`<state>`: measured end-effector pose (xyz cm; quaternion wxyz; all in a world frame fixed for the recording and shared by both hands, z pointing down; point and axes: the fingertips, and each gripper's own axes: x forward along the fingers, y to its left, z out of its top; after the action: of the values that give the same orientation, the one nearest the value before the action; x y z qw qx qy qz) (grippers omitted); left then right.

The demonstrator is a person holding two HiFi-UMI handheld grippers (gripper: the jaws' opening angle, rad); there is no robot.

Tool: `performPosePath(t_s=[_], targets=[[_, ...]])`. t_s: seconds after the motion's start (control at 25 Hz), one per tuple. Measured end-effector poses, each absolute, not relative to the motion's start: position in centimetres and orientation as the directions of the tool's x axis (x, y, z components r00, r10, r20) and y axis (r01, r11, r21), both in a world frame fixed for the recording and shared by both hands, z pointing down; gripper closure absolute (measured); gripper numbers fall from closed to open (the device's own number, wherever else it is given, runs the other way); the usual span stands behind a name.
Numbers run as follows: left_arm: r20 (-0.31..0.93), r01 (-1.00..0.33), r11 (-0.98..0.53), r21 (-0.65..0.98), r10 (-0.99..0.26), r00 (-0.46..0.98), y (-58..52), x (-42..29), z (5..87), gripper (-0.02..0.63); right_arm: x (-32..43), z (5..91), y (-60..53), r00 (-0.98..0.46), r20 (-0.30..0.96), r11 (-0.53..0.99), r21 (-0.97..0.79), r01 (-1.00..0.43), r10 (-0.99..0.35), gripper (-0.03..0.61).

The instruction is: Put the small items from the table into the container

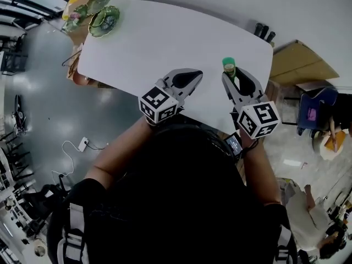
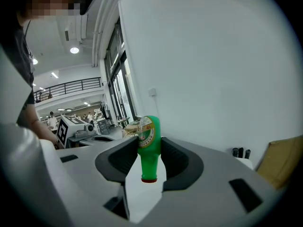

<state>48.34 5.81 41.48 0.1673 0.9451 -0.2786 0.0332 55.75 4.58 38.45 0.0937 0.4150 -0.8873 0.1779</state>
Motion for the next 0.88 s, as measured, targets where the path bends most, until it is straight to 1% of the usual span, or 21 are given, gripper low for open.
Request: performPosePath(t_s=[0.24,0.4,0.64,0.88], targets=[[0.154,-0.631,-0.721,0.285,-0.616,0.773,6.0,41.9,40.7,0.609,49.3,37.6,3.7,-0.723,0.291,0.685,-0.236,-0.689,-0.627,0.428],[0.142,-0.680,-0.678,0.278,-0.671,0.728,7.3,35.8,39.9,0.609,43.3,37.1,4.0,-0.764,0.291,0.736,-0.223,-0.639,-0.576,0.428],[0.118,-0.761,-0.586,0.277,-0.766,0.632,9.1,23.3,39.3,0.609,30.1,37.0,4.9,-0.827,0.288,0.807,-0.219,-0.548,-0.483,0.428],[0.104,-0.799,-0.537,0.271,-0.808,0.579,11.9,11.1,39.1,0.609,17.0,36.6,7.0,-0.859,0.270,0.853,-0.184,-0.489,-0.435,0.428]])
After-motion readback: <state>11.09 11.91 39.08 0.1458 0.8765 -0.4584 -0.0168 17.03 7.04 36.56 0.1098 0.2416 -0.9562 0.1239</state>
